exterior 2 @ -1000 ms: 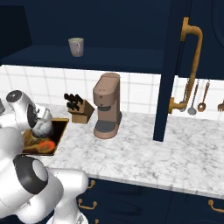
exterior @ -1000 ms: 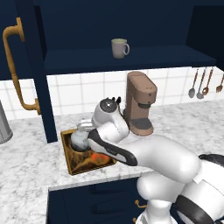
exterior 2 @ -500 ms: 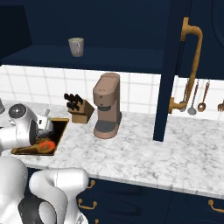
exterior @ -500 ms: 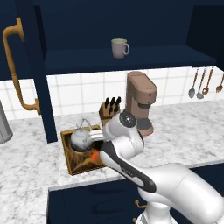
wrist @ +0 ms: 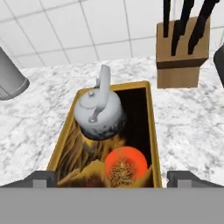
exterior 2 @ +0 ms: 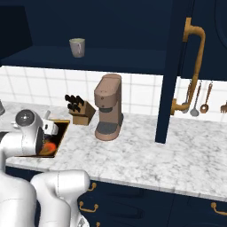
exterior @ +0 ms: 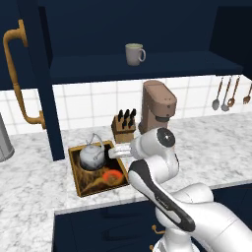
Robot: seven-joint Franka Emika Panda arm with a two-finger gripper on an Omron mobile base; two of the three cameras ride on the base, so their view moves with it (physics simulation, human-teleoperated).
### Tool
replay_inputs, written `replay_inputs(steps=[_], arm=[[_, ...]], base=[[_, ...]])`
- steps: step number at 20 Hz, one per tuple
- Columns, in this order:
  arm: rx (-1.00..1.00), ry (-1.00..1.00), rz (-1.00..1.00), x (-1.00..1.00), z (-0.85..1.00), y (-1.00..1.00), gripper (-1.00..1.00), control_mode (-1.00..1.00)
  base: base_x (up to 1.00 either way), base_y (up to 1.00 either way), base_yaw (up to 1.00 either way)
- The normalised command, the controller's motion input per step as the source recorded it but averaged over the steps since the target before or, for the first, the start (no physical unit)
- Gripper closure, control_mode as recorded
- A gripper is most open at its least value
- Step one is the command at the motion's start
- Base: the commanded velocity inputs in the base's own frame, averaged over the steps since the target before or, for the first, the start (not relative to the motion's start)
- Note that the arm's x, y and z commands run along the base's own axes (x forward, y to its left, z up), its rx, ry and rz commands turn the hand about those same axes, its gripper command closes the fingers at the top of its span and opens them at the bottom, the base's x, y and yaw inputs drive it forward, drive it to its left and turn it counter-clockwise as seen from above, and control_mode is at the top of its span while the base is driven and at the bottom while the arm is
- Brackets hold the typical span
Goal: Pick the kettle from the counter and place it on the tray. Then pick the mug from the cabinet and place it on the tray. Then close the cabinet doors.
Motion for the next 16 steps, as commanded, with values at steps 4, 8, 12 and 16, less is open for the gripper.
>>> replay_inputs(steps=[4,8,12,16], arm=[[0.00,-0.01,-0.03,-0.08,0.61,-0.20,-1.00,-1.00],[0.00,0.04,0.00,-0.09,0.70,-0.16,-1.00,-1.00],[-0.05,0.08,-0.01,-0.07,0.72,-0.02,-1.00,-1.00],[-0.03,0.02,0.00,-0.11,0.71,-0.06,-1.00,-1.00]], base=[[0.00,0.00,0.00],[0.00,0.00,0.00],[0.00,0.00,0.00],[0.00,0.00,0.00]])
